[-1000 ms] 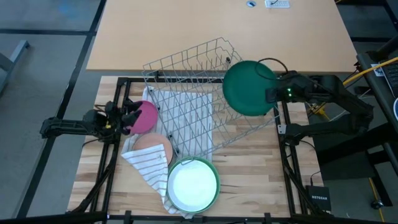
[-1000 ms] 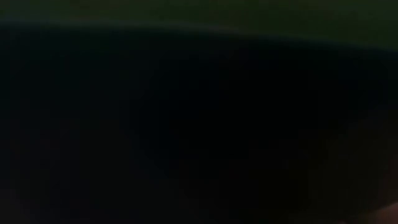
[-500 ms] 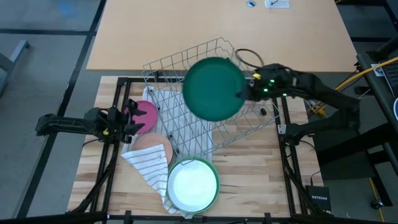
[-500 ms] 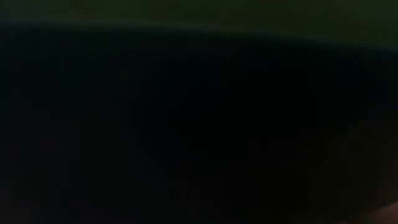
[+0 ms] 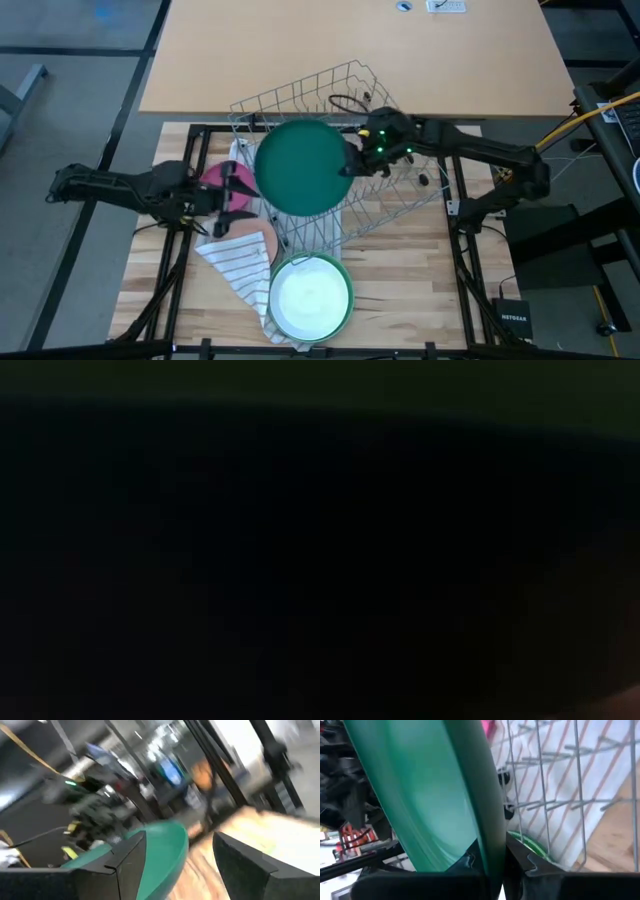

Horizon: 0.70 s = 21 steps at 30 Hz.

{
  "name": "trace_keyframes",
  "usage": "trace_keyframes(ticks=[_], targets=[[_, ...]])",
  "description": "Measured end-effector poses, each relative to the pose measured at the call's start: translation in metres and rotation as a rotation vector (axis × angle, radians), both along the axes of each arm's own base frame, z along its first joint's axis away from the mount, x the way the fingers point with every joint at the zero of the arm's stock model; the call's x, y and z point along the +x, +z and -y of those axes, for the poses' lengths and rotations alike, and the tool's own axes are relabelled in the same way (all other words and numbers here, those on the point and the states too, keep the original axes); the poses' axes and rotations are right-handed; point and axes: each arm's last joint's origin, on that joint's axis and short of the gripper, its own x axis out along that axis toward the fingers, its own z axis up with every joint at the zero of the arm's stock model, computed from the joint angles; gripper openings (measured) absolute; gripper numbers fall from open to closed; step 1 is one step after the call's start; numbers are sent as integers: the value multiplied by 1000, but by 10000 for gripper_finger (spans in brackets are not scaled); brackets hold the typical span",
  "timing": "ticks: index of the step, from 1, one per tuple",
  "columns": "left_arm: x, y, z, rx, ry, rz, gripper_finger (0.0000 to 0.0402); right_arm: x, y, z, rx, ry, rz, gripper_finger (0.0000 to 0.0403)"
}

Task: Sort dishes
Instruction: Put the top dark green plate in the dish rack

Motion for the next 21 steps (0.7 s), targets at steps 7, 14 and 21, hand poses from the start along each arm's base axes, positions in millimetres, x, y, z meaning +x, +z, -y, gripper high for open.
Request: trace_keyframes(ticks=[7, 14, 21], targets=[[29, 19, 10, 158, 3, -171, 219, 5, -8, 0, 41, 27, -32, 26], [41, 17, 17, 196, 33, -357, 219, 5, -8, 0, 69, 27, -35, 26], [51, 4, 15, 317, 167, -442, 219, 5, -8, -1, 105, 36, -35, 26]])
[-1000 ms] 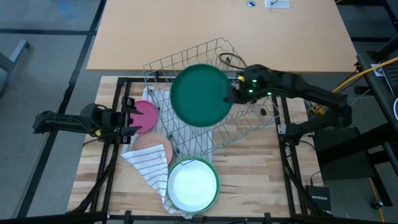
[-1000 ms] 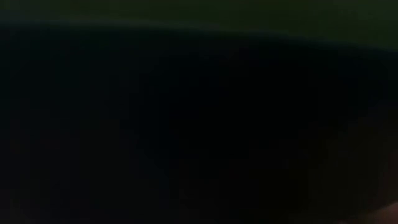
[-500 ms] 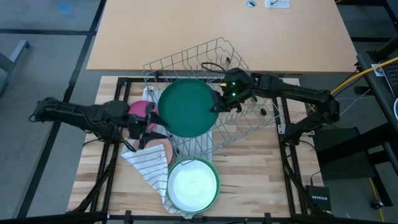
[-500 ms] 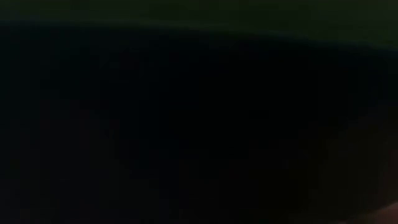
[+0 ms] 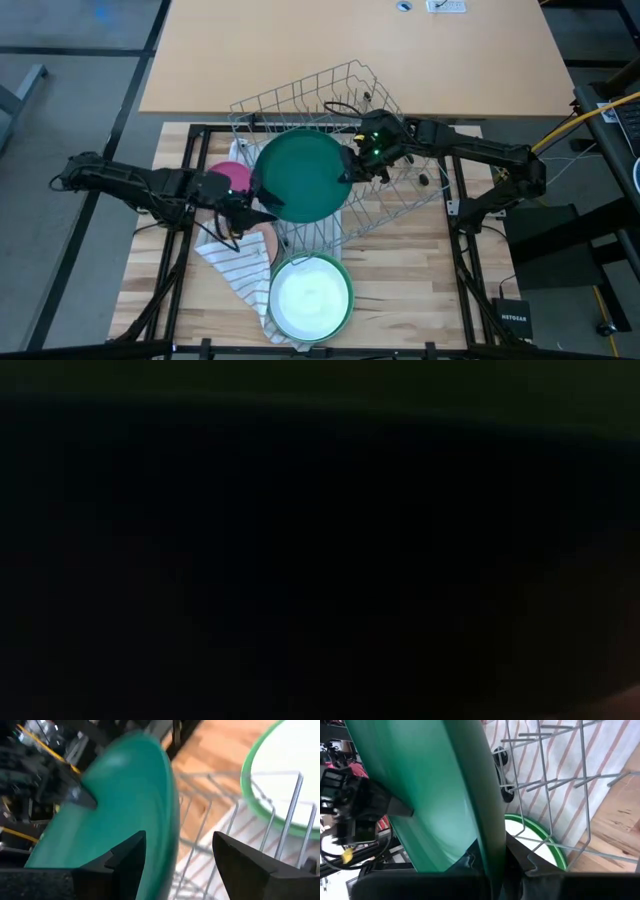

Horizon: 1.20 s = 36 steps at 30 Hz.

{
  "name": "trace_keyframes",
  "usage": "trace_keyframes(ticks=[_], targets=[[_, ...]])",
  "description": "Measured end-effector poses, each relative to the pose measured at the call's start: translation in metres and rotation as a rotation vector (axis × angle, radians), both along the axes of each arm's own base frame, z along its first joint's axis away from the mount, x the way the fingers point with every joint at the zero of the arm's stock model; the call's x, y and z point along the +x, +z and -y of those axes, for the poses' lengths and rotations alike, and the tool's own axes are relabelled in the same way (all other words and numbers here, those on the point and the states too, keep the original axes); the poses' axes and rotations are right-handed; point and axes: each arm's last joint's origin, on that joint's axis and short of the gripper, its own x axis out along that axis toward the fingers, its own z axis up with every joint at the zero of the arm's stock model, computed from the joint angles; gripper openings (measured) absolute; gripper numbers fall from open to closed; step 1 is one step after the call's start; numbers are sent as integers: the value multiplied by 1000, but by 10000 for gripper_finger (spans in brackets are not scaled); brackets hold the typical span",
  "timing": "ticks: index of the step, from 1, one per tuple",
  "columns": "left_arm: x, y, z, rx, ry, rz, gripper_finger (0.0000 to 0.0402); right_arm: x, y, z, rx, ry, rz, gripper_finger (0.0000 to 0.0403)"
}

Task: Sort dishes
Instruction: Put the top dark green plate in the dish rack

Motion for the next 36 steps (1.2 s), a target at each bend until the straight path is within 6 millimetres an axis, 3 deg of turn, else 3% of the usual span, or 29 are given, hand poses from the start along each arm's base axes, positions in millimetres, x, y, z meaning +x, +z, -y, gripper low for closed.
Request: trace_keyframes(ticks=[5, 14, 19, 24, 31, 36], targets=[[6, -6, -2, 60, 84, -28, 184, 0, -1, 0, -2, -2, -6, 26], [6, -3, -3, 89, 126, -8, 19, 0, -1, 1, -17, 6, -2, 54], [5, -3, -2, 81, 133, -3, 27, 0, -1, 1, -59, 0, 2, 87], [5, -3, -1, 13, 161, 5, 16, 0, -1, 2, -206, 79, 32, 113], [5, -3, 1, -88, 191, 24, 16, -5, 3, 9, -361, 83, 48, 123], [5, -2, 3, -82, 198, 32, 16, -10, 4, 19, -373, 37, 33, 123]])
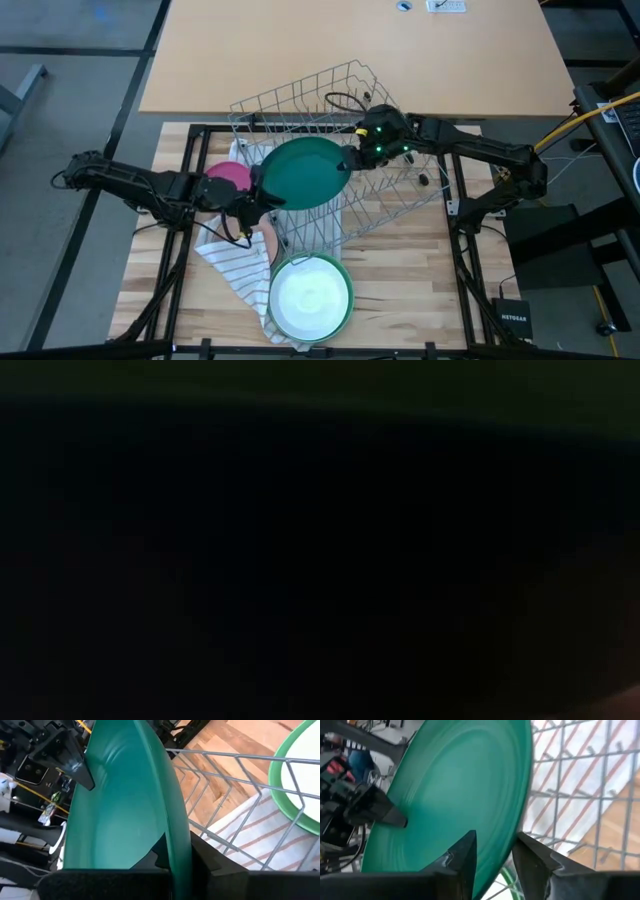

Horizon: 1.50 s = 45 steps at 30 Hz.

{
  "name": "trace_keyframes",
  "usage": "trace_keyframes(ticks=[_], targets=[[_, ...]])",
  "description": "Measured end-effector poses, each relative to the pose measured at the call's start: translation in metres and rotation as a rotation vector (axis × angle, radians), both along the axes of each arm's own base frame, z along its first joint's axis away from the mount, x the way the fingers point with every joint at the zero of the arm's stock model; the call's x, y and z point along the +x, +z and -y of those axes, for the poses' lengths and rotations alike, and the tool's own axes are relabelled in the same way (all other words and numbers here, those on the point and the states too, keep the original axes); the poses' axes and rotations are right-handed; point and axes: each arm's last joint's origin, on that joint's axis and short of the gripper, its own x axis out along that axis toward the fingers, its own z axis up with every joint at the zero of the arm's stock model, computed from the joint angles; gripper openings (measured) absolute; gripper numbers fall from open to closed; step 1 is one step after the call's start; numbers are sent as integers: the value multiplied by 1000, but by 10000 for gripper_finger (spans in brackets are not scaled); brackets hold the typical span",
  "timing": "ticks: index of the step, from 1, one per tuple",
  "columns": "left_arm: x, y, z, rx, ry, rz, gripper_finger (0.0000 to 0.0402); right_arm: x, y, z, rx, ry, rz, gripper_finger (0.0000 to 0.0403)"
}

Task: Sort dishes
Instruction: Put the top dark green plate in the dish rack

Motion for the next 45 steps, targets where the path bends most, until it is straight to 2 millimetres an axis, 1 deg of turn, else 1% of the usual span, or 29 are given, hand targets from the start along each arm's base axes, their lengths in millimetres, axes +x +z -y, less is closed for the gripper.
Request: trace_keyframes(ticks=[2, 6, 10, 13, 15, 18, 21, 23, 27, 29, 31, 33, 36, 39, 42, 45], targets=[[-1, -1, 0, 18, 14, -9, 16, -2, 0, 3, 2, -6, -5, 123], [-2, -3, -1, 77, 27, -37, 16, -2, 0, 2, 21, 15, -2, 123], [-2, -3, -1, 86, 31, -38, 16, -1, 0, 0, 29, 31, 2, 123], [-2, -3, -2, 83, 44, -34, 16, -1, 0, 2, -1, 9, -3, 123], [-1, -2, -2, 79, 52, -29, 16, -3, 0, 8, -43, 19, 5, 123], [-1, -2, -2, 75, 55, -23, 16, -8, 1, 20, -104, 84, 23, 123], [-1, -2, -3, 55, 85, -13, 16, -17, 6, 38, -159, 52, 23, 123], [-1, 1, -4, 40, 123, 14, 16, -24, 10, 53, -219, -14, 6, 123], [-2, 2, -7, 41, 223, 38, 16, -42, 16, 82, -342, -225, -58, 123], [0, 7, -10, 8, 266, 101, 16, -51, 16, 95, -420, -295, -106, 123], [4, 15, -15, -66, 308, 207, 16, -60, 17, 107, -536, -307, -173, 123], [8, 25, -22, -165, 355, 350, 16, -68, 16, 116, -637, -299, -246, 123], [14, 40, -32, -328, 409, 581, 16, -76, 16, 123, -721, -293, -339, 123], [21, 51, -44, -553, 414, 809, 16, -81, 16, 128, -774, -283, -387, 122], [33, 54, -57, -795, 372, 1005, 16, -82, 16, 129, -831, -253, -435, 122], [50, 47, -71, -1018, 356, 1161, 16, -83, 16, 129, -889, -234, -500, 122]])
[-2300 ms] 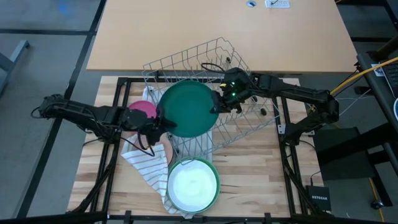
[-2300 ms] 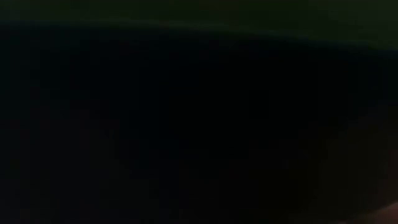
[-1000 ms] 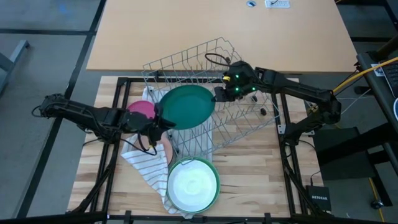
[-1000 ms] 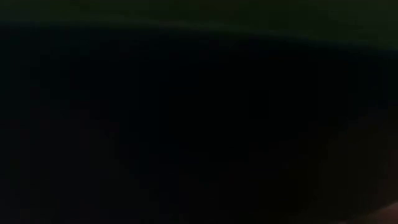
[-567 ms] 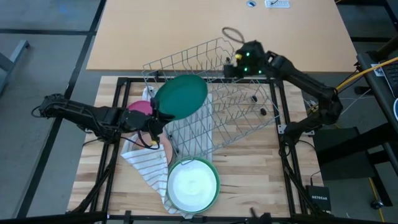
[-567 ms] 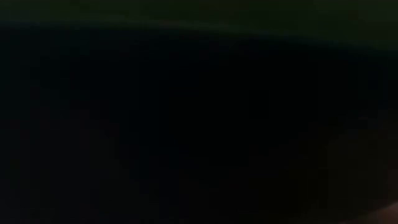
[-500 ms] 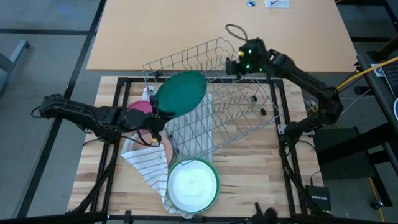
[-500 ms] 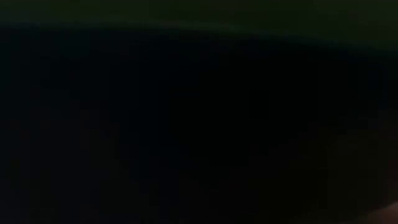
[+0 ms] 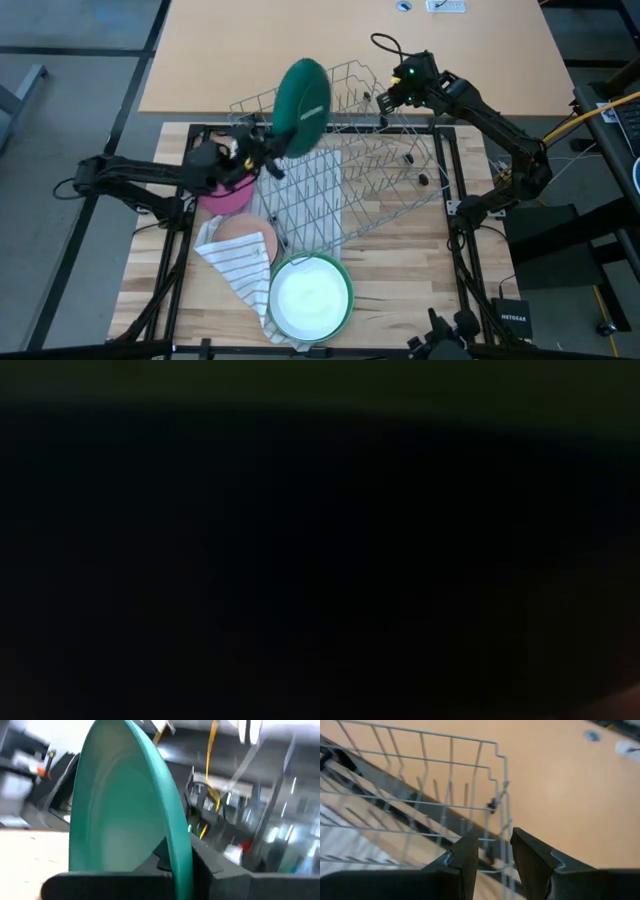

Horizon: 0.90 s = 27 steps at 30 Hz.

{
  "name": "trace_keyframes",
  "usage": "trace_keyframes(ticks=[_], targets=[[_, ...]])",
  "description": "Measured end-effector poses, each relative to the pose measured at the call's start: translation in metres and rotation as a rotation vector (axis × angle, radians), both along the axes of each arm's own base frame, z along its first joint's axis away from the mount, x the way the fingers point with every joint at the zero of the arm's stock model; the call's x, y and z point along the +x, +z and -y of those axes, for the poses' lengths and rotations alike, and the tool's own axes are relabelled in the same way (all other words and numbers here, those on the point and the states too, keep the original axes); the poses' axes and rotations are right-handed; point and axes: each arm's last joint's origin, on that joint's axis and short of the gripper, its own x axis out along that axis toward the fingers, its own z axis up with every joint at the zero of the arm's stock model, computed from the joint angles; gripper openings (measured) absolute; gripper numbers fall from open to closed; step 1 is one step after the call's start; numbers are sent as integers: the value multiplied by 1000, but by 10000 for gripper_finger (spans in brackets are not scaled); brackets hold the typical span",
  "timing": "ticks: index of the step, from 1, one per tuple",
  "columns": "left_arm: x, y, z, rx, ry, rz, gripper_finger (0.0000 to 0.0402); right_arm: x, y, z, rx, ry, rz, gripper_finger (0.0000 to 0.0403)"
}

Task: Sort dishes
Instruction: Put the top dark green plate in the dish rack

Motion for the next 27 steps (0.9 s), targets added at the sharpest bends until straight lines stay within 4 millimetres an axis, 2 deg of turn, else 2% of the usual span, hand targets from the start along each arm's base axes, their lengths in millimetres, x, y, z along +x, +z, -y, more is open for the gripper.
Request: trace_keyframes(ticks=[7, 13, 17, 21, 27], targets=[[41, -44, -43, -335, -63, 334, 16, -4, -5, -3, 12, 13, -111, 122], [71, -62, -88, -463, -45, 486, 16, -6, -7, -4, 18, 24, -169, 122], [90, -65, -118, -498, -23, 554, 16, -6, -6, -4, 15, 24, -166, 122], [105, -68, -143, -528, 13, 560, 16, -6, -6, -4, 9, 32, -172, 122], [114, -70, -164, -593, 115, 414, 16, -6, -6, -4, -6, 46, -198, 122]])
